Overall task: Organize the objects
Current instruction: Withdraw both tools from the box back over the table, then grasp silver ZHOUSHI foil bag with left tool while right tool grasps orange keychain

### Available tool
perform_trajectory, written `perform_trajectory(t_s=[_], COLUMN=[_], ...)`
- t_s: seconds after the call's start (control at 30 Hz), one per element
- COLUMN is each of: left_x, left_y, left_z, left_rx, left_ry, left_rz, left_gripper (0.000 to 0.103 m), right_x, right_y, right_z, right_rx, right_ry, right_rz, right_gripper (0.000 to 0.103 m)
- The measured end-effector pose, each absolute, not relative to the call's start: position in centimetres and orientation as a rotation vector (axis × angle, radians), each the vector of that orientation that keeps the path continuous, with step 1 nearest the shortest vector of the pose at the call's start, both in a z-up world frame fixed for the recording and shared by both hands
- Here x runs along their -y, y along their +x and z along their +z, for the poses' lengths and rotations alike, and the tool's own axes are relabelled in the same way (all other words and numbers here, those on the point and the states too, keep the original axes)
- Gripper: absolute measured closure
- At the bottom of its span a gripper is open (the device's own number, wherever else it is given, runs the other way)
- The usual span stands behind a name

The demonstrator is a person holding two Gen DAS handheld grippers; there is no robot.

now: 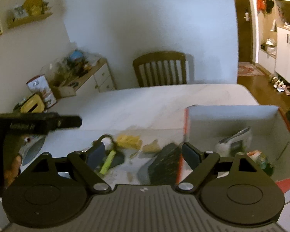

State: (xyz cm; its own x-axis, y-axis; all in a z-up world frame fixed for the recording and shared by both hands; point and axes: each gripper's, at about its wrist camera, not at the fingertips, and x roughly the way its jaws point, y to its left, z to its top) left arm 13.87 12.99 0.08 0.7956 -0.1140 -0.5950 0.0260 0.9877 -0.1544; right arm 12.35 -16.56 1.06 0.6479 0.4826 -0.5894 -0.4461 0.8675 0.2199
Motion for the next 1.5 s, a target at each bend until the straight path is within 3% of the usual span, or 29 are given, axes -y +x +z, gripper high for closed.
perform_trajectory(t_s=[0.7, 1.3, 1.5], left_x=[-23.7, -23.8, -24.1], left_y=[15.9, 18.0, 18.0], left_z=[-9.7, -13.7, -14.1], left_rx=[-0.934, -1.026, -1.037], left_ry=[-0.242, -0.202, -0.235], left_rz=[0.083, 0.088, 0.067], left_gripper=[0.001, 0.002, 0.026], right_x=[4.0, -0.5, -1.8], right_y=[9.3, 8.5, 8.6], right_z=[-7.2, -12.8, -14.2], right_rx=[-0.875, -0.953, -0.958], right_ry=[-0.134, -0.317, -0.359], right_rz=[0.586, 0.676, 0.677], right_gripper=[0.016, 0.019, 0.027])
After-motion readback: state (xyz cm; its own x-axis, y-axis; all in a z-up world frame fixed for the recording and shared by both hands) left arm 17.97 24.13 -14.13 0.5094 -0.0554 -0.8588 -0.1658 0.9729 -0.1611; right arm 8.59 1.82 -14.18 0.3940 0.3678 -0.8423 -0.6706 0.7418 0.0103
